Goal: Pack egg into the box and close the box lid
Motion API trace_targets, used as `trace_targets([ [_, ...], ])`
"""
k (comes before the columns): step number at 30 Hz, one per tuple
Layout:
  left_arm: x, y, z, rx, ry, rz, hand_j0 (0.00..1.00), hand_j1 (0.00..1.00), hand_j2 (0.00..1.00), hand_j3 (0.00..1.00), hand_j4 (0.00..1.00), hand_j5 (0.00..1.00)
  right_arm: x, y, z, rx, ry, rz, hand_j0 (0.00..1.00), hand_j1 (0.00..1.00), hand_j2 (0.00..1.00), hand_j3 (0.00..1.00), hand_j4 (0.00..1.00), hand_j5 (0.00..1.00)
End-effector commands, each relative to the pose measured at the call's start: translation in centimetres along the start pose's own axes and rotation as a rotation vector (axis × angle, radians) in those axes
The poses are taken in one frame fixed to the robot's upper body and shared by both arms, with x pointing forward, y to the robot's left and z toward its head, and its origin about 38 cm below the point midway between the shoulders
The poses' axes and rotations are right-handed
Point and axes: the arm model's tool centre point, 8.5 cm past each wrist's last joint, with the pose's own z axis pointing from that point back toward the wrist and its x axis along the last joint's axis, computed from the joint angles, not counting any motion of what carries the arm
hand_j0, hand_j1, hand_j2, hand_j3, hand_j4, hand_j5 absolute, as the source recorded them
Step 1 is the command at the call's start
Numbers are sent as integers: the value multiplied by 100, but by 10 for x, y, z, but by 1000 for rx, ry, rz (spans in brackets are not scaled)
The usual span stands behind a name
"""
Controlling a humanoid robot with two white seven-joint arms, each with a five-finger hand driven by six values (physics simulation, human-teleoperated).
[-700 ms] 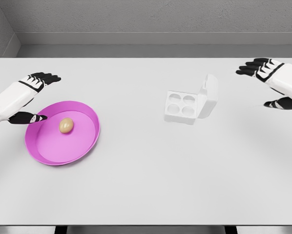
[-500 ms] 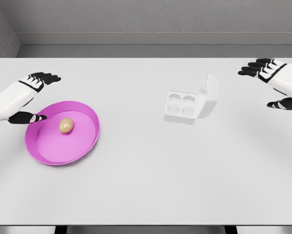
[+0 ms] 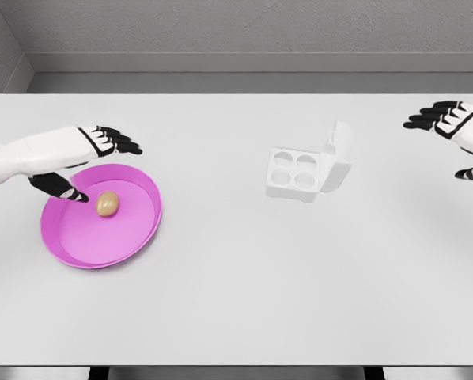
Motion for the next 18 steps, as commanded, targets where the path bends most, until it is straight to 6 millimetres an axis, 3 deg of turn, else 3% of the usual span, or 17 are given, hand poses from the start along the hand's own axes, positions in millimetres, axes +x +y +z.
trace_targets([
  [1, 8, -10, -5, 11, -78, 121, 100, 100, 100, 100, 100, 100, 0, 3, 0, 13, -2, -4, 100, 100, 100, 100, 100, 100],
  [7, 7, 1, 4, 79, -107, 189, 100, 100, 100, 100, 100, 100, 2, 4, -2, 16, -9, -4, 100, 100, 100, 100, 100, 100],
  [9, -3, -8, 7, 64, -74, 211, 100, 100, 100, 100, 100, 100, 5, 9, -4, 27, -19, -12, 100, 100, 100, 100, 100, 100],
  [12, -24, -21, 6, -16, 135, 255, 100, 100, 100, 100, 100, 100, 5, 9, -4, 27, -18, -12, 100, 100, 100, 100, 100, 100],
  [18, -23, -31, 1, -81, 167, 199, 97, 97, 97, 97, 97, 97, 5, 8, -4, 26, -19, -10, 100, 100, 100, 100, 100, 100],
])
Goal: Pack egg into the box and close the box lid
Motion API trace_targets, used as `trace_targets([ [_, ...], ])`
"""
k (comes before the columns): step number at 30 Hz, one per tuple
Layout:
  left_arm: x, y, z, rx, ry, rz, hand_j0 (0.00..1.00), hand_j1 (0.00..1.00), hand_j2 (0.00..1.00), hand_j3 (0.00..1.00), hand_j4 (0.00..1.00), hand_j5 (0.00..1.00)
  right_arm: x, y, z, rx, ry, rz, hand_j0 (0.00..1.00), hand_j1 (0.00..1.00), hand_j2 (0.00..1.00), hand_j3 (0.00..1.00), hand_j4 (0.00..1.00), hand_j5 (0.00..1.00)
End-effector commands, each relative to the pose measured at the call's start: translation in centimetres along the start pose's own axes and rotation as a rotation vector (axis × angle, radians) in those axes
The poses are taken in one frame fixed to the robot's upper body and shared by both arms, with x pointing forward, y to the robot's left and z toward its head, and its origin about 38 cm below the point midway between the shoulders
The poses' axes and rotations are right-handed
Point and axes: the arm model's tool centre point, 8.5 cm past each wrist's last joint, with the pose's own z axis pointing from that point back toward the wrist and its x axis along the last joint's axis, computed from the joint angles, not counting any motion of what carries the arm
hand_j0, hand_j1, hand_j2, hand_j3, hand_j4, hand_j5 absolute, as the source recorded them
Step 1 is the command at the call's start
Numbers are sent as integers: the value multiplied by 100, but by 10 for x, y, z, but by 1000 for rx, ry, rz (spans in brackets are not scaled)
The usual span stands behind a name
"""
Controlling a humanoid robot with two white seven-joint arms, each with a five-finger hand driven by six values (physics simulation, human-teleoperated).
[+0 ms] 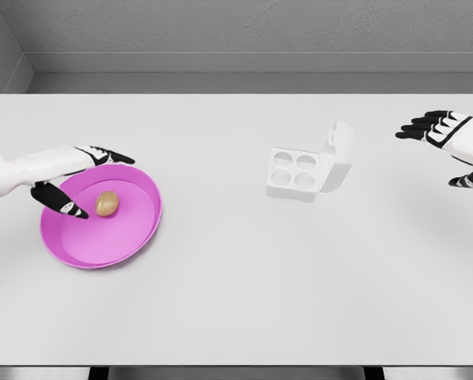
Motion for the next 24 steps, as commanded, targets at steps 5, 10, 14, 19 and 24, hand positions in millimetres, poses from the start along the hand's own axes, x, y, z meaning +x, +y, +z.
trace_targets([
  [5, -3, -6, -3, -53, 62, -86, 88, 88, 88, 88, 88, 88, 0, 0, 0, -1, -1, -5, 100, 100, 100, 100, 100, 100],
  [10, -5, -9, -7, -79, 96, -141, 80, 80, 80, 80, 80, 80, 0, 4, -1, 45, -2, -6, 100, 100, 100, 100, 100, 100],
  [14, -6, -16, -15, -99, 105, -163, 80, 80, 80, 80, 80, 80, 1, 5, -2, 43, -5, -10, 100, 100, 100, 100, 100, 100],
  [19, -8, -16, -16, -121, 135, -216, 80, 80, 80, 80, 80, 80, 2, 6, -3, 42, -7, -12, 100, 100, 100, 100, 100, 100],
  [24, -5, -20, -23, -118, 121, -211, 80, 80, 80, 80, 80, 80, 4, 10, -7, 40, -14, -23, 100, 100, 100, 100, 100, 100],
])
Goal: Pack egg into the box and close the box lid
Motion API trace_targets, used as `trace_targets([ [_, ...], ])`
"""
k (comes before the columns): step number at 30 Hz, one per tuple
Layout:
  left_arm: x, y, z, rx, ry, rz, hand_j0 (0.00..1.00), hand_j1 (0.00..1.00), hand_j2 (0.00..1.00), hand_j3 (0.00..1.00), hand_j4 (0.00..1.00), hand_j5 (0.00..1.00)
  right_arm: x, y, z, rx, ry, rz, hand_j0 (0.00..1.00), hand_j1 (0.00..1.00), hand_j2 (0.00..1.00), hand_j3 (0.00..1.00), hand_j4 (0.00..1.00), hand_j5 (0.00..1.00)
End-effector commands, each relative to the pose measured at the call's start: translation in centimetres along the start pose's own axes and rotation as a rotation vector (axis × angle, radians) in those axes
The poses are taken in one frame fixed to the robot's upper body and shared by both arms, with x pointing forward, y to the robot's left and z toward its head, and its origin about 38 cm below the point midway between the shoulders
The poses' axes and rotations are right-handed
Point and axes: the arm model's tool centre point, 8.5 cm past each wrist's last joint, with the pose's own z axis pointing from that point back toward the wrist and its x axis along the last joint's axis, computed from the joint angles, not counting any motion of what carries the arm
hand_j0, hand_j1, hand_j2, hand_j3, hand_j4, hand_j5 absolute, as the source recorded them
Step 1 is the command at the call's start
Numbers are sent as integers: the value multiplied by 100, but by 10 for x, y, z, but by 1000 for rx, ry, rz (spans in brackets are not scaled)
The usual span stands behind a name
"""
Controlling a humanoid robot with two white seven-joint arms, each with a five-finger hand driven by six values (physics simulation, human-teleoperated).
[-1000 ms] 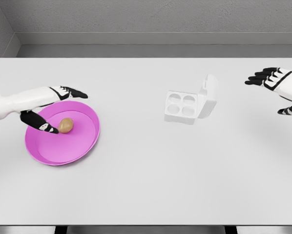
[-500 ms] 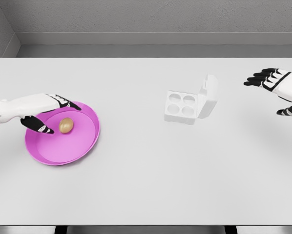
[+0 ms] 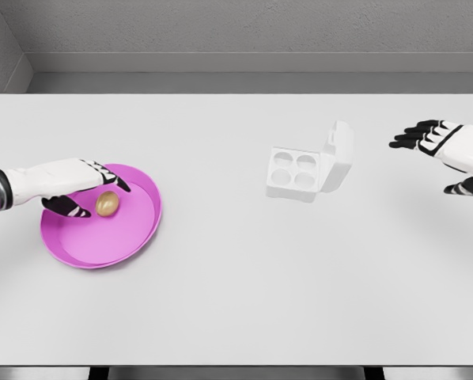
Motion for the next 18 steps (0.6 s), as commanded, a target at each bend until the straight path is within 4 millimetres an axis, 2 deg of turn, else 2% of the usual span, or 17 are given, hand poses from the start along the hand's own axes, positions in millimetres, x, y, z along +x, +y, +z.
trace_targets([
  [1, 1, -1, -3, 1, -3, 1, 80, 80, 80, 80, 80, 80, 1, 1, -1, -4, -3, -10, 100, 100, 100, 100, 100, 100],
  [15, 6, -9, -14, -15, -11, -1, 80, 80, 80, 80, 80, 80, 2, 3, -4, -1, -9, -13, 100, 100, 100, 100, 100, 100],
  [18, 2, -11, -15, -22, 3, 0, 80, 80, 80, 80, 80, 80, 2, 3, -4, -1, -9, -13, 100, 100, 100, 100, 100, 100],
])
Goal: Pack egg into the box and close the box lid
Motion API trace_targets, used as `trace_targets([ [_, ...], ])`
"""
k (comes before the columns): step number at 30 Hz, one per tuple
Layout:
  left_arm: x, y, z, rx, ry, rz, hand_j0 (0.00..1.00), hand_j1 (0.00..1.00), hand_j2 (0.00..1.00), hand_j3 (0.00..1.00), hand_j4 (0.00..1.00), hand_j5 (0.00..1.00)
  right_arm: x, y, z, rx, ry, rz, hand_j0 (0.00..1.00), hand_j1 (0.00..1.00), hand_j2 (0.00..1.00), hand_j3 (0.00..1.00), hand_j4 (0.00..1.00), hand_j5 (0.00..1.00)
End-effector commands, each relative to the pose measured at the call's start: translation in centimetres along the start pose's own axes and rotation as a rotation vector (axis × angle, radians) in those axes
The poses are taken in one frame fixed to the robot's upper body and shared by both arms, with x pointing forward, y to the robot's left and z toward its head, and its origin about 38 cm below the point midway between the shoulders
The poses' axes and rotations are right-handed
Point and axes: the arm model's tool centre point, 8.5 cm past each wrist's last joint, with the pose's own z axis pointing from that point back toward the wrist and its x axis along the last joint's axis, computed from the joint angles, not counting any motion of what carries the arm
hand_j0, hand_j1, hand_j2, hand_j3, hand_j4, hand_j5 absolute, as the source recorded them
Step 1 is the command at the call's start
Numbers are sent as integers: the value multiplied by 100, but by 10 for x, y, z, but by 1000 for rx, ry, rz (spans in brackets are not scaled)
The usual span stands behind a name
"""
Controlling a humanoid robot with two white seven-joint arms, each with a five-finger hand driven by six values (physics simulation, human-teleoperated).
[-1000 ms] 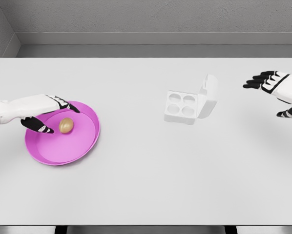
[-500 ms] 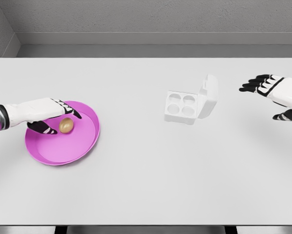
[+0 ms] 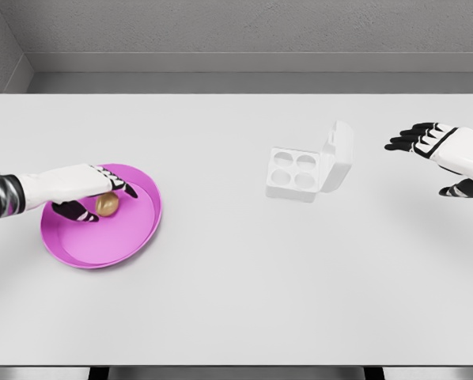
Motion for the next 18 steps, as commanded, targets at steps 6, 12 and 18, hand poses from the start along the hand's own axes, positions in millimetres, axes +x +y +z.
trace_targets([
  [6, -4, -3, -1, -6, 11, 12, 79, 79, 79, 79, 79, 79, 0, -1, 0, -4, -1, -3, 100, 100, 100, 100, 100, 100],
  [12, -3, -5, -4, -3, 7, 22, 67, 67, 67, 67, 67, 67, 0, -1, 0, -4, -2, -3, 100, 100, 100, 100, 100, 100],
  [18, -3, -5, -5, -2, 5, 25, 64, 64, 64, 64, 64, 64, 1, -1, -2, -6, -6, -4, 100, 100, 100, 100, 100, 100],
])
